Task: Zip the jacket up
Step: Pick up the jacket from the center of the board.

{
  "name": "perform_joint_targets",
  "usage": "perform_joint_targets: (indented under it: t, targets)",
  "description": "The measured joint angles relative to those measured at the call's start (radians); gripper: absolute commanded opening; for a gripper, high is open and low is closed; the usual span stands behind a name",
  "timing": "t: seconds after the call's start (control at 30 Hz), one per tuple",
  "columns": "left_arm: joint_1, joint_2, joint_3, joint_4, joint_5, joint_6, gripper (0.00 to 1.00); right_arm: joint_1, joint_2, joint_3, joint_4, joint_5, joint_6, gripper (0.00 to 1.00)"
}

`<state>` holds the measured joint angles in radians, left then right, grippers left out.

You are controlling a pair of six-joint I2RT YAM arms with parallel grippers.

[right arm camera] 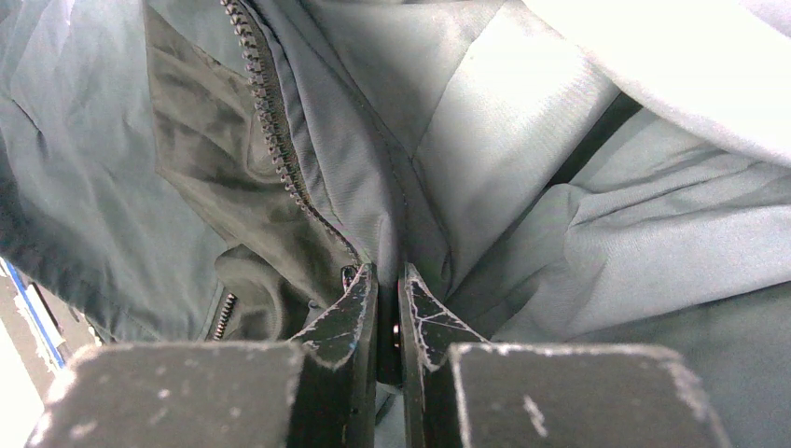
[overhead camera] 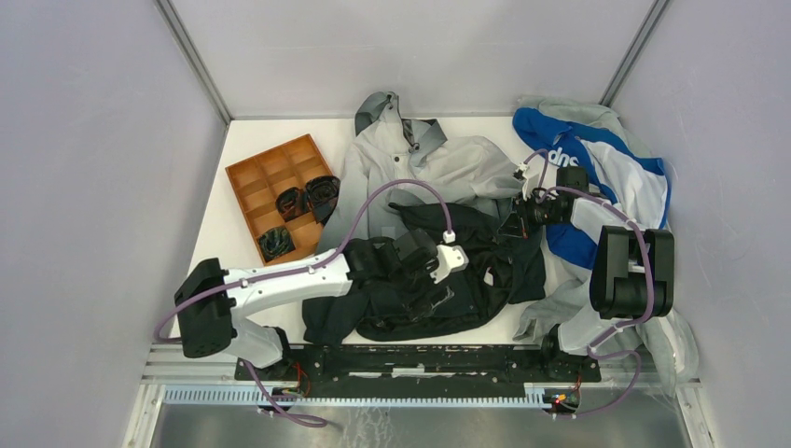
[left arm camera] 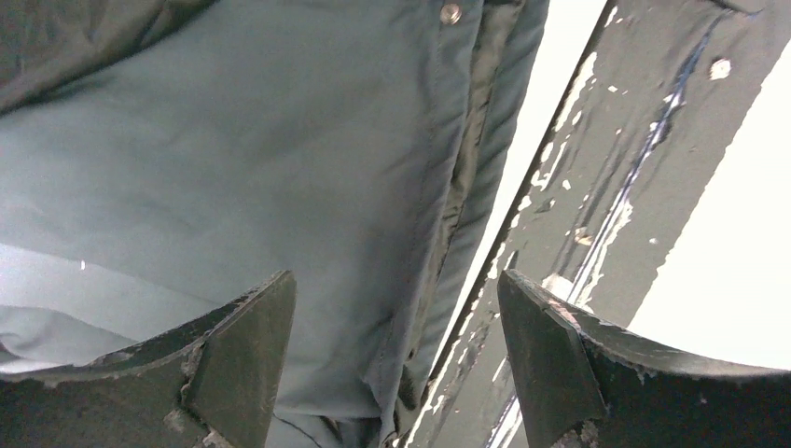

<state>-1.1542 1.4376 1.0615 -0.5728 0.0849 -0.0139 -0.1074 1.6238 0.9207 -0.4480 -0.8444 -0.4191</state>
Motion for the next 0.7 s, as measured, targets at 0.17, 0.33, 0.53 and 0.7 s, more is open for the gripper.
perform_joint_targets:
  t: [0.17,0.33,0.53,0.7]
  targets:
    - [0.0,0.044,0.08,-0.021,0.033,-0.011,0.88,0.0,-0.001,0.0,0.0,0.0,0.001,0.0]
    - [0.0,0.132,0.161,-0.085,0.036,-0.051,0.9,0.0,-0.004,0.0,0.0,0.0,0.003,0.0]
    - [0.0,0.225,0.212,-0.156,0.002,-0.1,0.93,0.0,-0.005,0.0,0.0,0.0,0.003,0.0]
    - [0.0,0.234,0.242,-0.172,-0.026,-0.124,0.93,0.0,-0.01,-0.003,0.0,0.0,0.003,0.0]
